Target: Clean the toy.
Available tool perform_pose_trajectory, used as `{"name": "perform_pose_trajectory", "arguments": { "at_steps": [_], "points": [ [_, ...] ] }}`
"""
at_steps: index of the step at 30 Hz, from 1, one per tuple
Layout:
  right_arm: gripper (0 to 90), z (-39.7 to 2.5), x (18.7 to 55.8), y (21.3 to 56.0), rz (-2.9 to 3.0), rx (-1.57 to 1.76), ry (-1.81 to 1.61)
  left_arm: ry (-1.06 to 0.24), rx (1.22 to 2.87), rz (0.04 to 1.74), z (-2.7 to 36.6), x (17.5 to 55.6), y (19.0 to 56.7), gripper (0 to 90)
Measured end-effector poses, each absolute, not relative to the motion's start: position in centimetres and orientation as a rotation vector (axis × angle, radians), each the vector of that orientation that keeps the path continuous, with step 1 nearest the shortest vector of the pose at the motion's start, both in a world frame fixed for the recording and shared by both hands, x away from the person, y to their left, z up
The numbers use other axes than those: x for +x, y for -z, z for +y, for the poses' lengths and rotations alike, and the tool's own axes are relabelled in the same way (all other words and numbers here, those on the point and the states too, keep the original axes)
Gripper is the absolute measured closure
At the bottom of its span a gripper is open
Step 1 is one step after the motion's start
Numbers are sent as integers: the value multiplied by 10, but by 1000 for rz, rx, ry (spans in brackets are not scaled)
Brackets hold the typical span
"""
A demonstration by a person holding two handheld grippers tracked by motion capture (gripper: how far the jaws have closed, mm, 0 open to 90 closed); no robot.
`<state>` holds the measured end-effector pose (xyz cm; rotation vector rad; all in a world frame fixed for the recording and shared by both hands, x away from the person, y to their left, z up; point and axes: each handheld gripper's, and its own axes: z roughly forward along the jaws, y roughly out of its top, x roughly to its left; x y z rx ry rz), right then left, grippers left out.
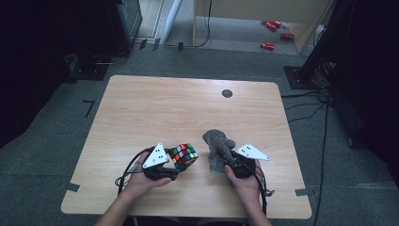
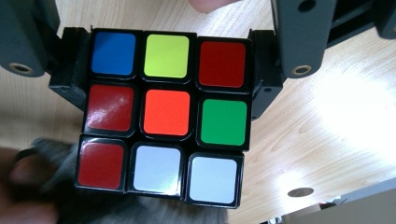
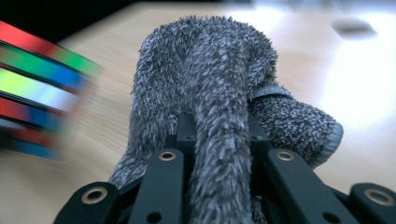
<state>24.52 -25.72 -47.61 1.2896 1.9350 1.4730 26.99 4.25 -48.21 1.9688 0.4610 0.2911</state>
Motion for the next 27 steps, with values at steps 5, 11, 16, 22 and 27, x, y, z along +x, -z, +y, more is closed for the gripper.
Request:
{"name": "perform_pose_trajectory", "arguments": {
  "at_steps": [5, 11, 16, 22, 27],
  "points": [
    [752, -235, 227, 446, 1956, 1092, -1687, -284, 1973, 444, 38, 268, 483, 343],
    [746, -214, 222, 448, 2039, 1070, -1749, -282, 1964, 378, 32, 261, 480, 343],
    [745, -219, 227, 455, 2023, 1133, -1701, -326, 1962, 357, 32, 257, 476, 343],
    [739, -220, 227, 454, 2037, 1142, -1701, -326, 1989, 362, 28, 258, 479, 343],
    [737, -206, 217, 443, 2035, 1063, -1715, -322, 1968, 357, 30, 256, 476, 343]
  ]
}}
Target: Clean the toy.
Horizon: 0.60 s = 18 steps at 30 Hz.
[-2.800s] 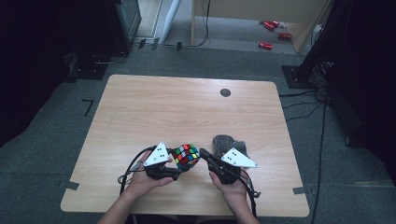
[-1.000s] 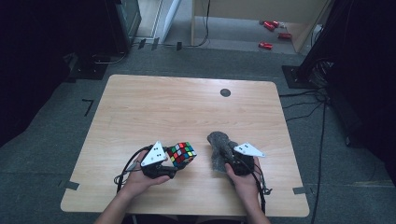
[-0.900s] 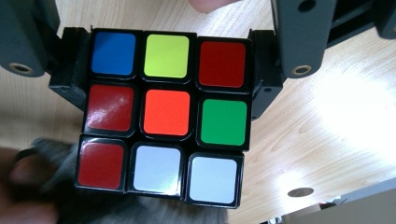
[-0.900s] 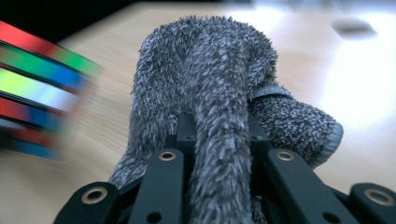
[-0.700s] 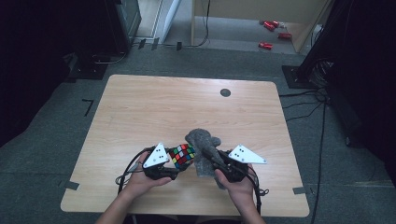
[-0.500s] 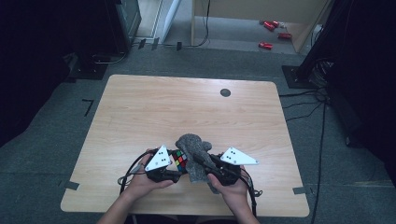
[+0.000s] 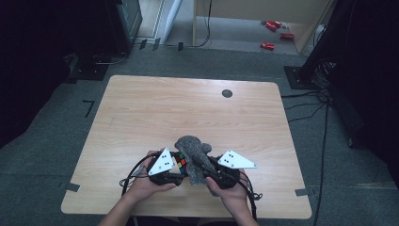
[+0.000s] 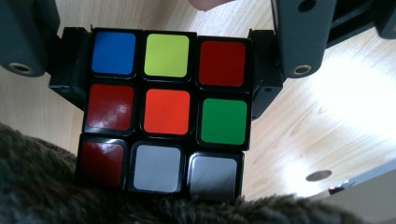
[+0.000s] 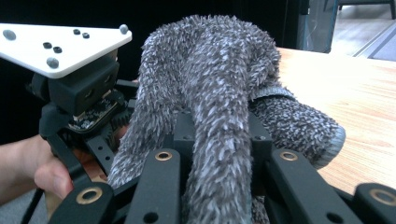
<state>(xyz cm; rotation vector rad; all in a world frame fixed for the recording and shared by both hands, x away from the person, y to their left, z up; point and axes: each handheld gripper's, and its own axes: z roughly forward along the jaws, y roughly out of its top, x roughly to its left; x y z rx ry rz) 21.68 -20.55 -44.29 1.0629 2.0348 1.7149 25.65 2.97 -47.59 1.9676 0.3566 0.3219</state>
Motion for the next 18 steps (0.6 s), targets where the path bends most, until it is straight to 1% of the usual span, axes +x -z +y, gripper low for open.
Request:
{"name": "perform_pose_trajectory", "arguments": {
  "at_steps": [6, 11, 14, 18],
  "points": [
    [736, -224, 231, 458, 2011, 1235, -1654, -316, 1963, 361, 32, 258, 475, 343],
    [731, -215, 223, 449, 2021, 1155, -1726, -318, 1983, 354, 28, 257, 477, 343],
    [729, -207, 219, 443, 2025, 1131, -1750, -319, 1968, 351, 29, 256, 475, 343],
    [730, -218, 227, 451, 1997, 1212, -1704, -318, 1955, 360, 32, 257, 473, 343]
  ]
}}
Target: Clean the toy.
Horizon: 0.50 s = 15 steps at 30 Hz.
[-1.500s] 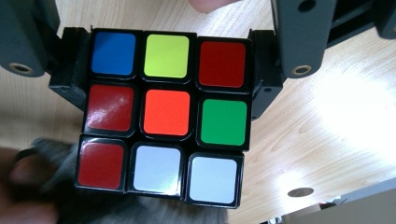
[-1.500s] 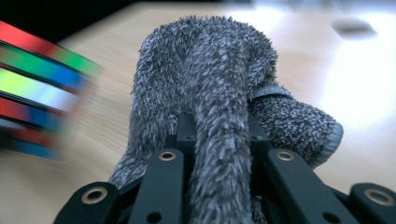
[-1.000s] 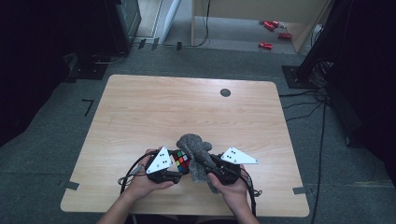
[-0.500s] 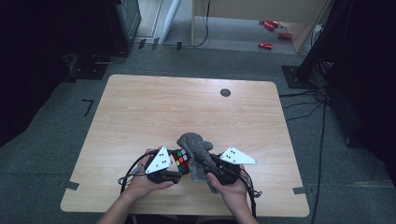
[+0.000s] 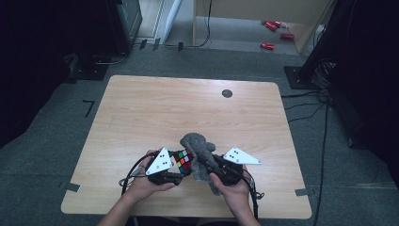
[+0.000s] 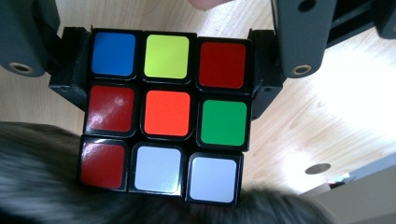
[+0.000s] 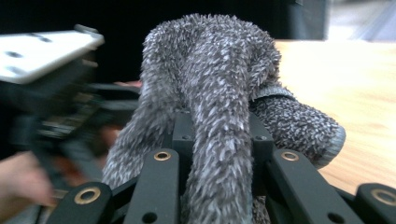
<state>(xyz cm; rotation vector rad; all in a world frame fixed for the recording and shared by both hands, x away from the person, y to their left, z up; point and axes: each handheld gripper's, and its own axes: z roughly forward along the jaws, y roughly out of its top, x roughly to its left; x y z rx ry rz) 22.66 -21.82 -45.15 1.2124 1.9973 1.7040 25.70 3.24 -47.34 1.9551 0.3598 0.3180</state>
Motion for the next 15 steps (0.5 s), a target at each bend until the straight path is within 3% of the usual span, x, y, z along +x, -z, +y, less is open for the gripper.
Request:
{"name": "perform_pose_trajectory", "arguments": {
  "at_steps": [4, 10, 15],
  "points": [
    [728, -227, 230, 457, 1982, 1276, -1689, -307, 1949, 367, 32, 258, 474, 343],
    [726, -203, 216, 445, 2001, 1093, -1726, -325, 1977, 362, 30, 257, 476, 343],
    [725, -221, 229, 458, 1994, 1216, -1675, -317, 1961, 369, 32, 257, 474, 343]
  ]
}}
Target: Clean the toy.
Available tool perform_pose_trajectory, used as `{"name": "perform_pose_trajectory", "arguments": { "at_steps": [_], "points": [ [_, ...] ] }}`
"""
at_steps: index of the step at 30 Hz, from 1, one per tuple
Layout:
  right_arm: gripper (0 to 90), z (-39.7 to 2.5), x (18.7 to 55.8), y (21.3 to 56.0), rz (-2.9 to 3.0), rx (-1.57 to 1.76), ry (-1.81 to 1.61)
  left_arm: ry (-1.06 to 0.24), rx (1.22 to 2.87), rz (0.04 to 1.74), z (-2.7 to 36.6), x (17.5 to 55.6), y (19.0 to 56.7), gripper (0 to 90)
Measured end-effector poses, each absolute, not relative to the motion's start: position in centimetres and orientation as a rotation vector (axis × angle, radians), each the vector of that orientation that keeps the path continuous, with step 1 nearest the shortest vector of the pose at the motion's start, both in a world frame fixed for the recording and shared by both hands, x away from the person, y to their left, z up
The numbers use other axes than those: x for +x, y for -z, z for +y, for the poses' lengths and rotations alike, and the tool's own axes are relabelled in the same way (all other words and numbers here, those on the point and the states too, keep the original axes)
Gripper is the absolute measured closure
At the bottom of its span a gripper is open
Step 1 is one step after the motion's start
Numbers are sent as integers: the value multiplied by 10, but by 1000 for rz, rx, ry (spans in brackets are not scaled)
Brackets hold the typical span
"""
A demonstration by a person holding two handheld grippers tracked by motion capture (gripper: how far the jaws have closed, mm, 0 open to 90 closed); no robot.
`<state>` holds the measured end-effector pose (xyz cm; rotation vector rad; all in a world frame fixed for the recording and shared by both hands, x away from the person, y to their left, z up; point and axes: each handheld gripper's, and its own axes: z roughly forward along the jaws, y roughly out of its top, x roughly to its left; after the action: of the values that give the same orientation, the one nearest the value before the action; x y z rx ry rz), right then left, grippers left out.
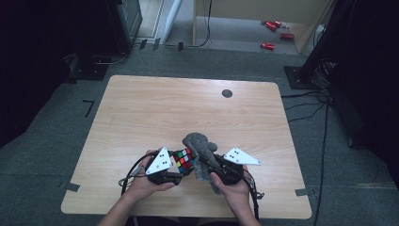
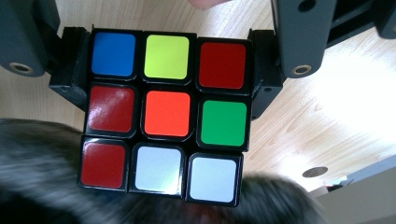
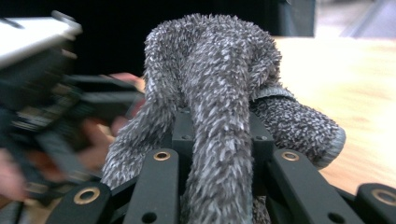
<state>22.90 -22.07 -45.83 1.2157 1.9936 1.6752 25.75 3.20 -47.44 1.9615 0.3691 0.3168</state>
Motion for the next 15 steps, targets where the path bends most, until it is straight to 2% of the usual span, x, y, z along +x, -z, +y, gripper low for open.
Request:
{"name": "perform_pose_trajectory", "arguments": {
  "at_steps": [3, 8, 15],
  "points": [
    [725, -223, 229, 457, 1984, 1225, -1681, -310, 1957, 373, 31, 258, 475, 343],
    [722, -204, 216, 444, 2004, 1072, -1731, -321, 1965, 375, 30, 257, 475, 343],
    [720, -224, 229, 458, 1972, 1222, -1665, -292, 1926, 393, 35, 259, 472, 343]
  ]
}}
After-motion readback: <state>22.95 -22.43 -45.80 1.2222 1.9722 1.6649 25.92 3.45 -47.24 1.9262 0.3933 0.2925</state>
